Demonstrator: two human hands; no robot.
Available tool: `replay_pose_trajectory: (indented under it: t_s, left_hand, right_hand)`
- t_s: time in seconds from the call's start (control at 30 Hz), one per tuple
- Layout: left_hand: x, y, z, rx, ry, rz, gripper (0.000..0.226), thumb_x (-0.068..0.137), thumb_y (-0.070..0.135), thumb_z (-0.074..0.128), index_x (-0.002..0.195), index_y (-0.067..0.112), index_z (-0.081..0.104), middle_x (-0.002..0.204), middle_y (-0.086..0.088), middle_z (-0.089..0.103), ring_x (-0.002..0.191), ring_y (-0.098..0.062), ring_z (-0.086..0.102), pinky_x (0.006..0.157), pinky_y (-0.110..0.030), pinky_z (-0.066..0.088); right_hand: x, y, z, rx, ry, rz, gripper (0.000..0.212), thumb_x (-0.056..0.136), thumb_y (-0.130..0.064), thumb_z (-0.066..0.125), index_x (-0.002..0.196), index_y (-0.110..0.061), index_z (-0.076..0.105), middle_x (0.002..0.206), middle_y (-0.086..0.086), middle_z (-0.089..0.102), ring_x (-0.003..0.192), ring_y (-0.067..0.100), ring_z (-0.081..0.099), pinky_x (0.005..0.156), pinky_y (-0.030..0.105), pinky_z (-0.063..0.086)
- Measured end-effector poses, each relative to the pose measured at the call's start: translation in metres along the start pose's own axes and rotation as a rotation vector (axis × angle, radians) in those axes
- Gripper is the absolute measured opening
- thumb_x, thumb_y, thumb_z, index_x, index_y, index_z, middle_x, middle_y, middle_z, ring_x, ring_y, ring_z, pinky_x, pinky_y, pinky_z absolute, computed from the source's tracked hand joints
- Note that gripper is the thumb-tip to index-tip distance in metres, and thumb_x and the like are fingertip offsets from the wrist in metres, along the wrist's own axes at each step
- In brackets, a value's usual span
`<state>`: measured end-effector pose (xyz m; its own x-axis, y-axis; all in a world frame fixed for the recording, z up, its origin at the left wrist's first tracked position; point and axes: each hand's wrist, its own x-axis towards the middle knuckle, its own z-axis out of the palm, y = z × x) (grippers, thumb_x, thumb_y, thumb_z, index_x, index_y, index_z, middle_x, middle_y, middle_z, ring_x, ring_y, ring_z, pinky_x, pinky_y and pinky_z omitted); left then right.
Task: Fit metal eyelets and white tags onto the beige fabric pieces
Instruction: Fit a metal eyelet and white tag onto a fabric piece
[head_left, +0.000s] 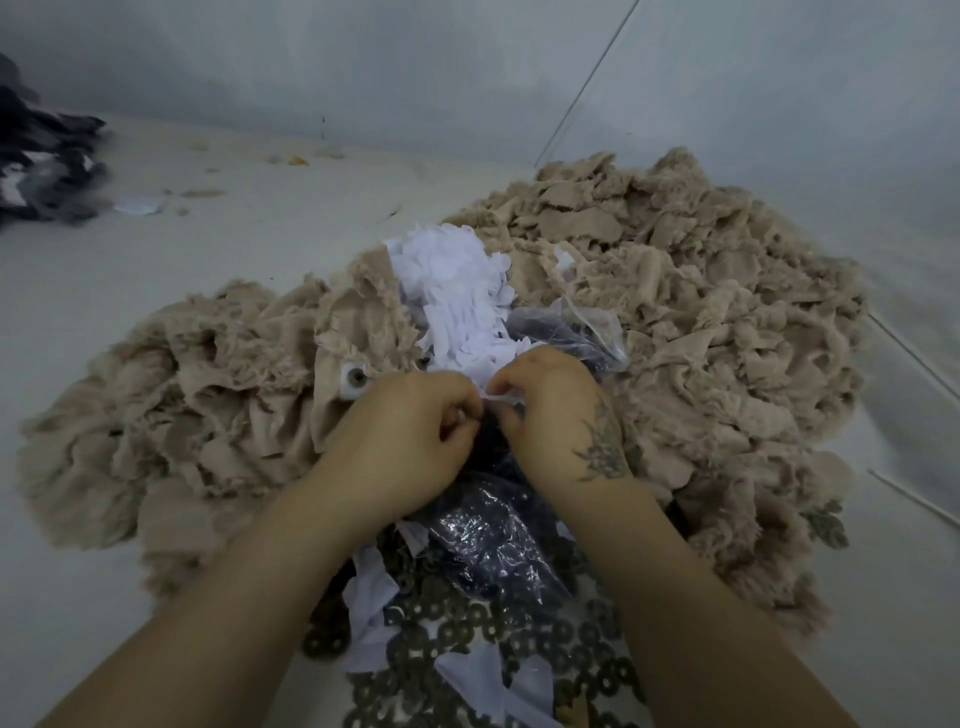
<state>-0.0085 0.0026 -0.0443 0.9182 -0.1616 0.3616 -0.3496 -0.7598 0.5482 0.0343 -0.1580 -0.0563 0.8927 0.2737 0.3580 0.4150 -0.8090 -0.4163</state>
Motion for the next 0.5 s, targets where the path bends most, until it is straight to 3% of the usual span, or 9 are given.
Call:
replay_pose_trajectory:
  t_s: [0.03, 0.13, 0.2, 0.27, 0.33, 0.5]
  left_hand:
    - [0.004, 0.0, 0.005, 0.065, 0.059, 0.032, 0.018, 0.081, 0.016, 0.074, 0.099, 0.02, 0.071, 0.078, 0.008, 0.059, 0.075, -0.012, 0.059, 0.066, -0.031, 0.048]
    - [0.015, -0.005, 0.016, 0.094, 0.021, 0.025, 0.045, 0.08, 0.023, 0.075, 0.122, 0.013, 0.061, 0.117, 0.0, 0.057, 0.1, -0.021, 0.059, 0.08, -0.041, 0.051]
    - [0.018, -0.006, 0.02, 0.099, -0.006, 0.041, 0.03, 0.084, 0.023, 0.069, 0.113, 0.016, 0.065, 0.113, 0.003, 0.061, 0.1, -0.02, 0.06, 0.079, -0.041, 0.052]
    - [0.021, -0.009, 0.023, 0.198, -0.041, 0.033, 0.015, 0.089, 0.026, 0.062, 0.098, 0.016, 0.069, 0.107, 0.003, 0.064, 0.099, -0.022, 0.061, 0.075, -0.041, 0.052]
    - [0.022, -0.013, 0.025, 0.275, -0.039, -0.008, 0.017, 0.092, 0.025, 0.057, 0.097, 0.017, 0.07, 0.112, 0.002, 0.065, 0.101, -0.023, 0.062, 0.076, -0.041, 0.053]
    - [0.03, -0.016, 0.026, 0.348, -0.04, -0.042, 0.02, 0.09, 0.005, 0.05, 0.094, 0.01, 0.069, 0.121, -0.006, 0.064, 0.103, -0.028, 0.063, 0.078, -0.045, 0.053]
  right_hand:
    - [0.001, 0.0, 0.001, 0.015, 0.012, 0.005, 0.018, 0.087, -0.012, 0.067, 0.102, -0.015, 0.076, 0.111, 0.009, 0.063, 0.107, 0.03, 0.058, 0.09, 0.042, 0.048]
    - [-0.003, 0.003, 0.004, 0.046, 0.084, -0.009, 0.009, 0.088, -0.01, 0.067, 0.089, -0.006, 0.075, 0.094, 0.014, 0.065, 0.092, 0.031, 0.06, 0.08, 0.043, 0.049]
    - [-0.01, 0.005, 0.004, 0.14, 0.167, -0.008, 0.005, 0.087, -0.009, 0.069, 0.086, -0.005, 0.071, 0.09, 0.01, 0.065, 0.086, 0.022, 0.059, 0.078, 0.03, 0.048]
    - [-0.018, 0.007, 0.003, 0.221, 0.25, -0.006, 0.002, 0.084, -0.005, 0.072, 0.085, -0.007, 0.07, 0.088, 0.004, 0.067, 0.081, 0.012, 0.055, 0.075, 0.007, 0.04]
    - [-0.025, 0.011, 0.001, 0.229, 0.288, 0.001, 0.004, 0.084, -0.007, 0.073, 0.086, -0.009, 0.071, 0.086, 0.0, 0.068, 0.077, 0.004, 0.052, 0.072, 0.002, 0.038]
    - [-0.041, 0.018, -0.009, 0.286, 0.341, 0.051, 0.004, 0.088, -0.013, 0.072, 0.089, -0.016, 0.075, 0.083, -0.005, 0.071, 0.073, 0.009, 0.063, 0.065, 0.028, 0.055]
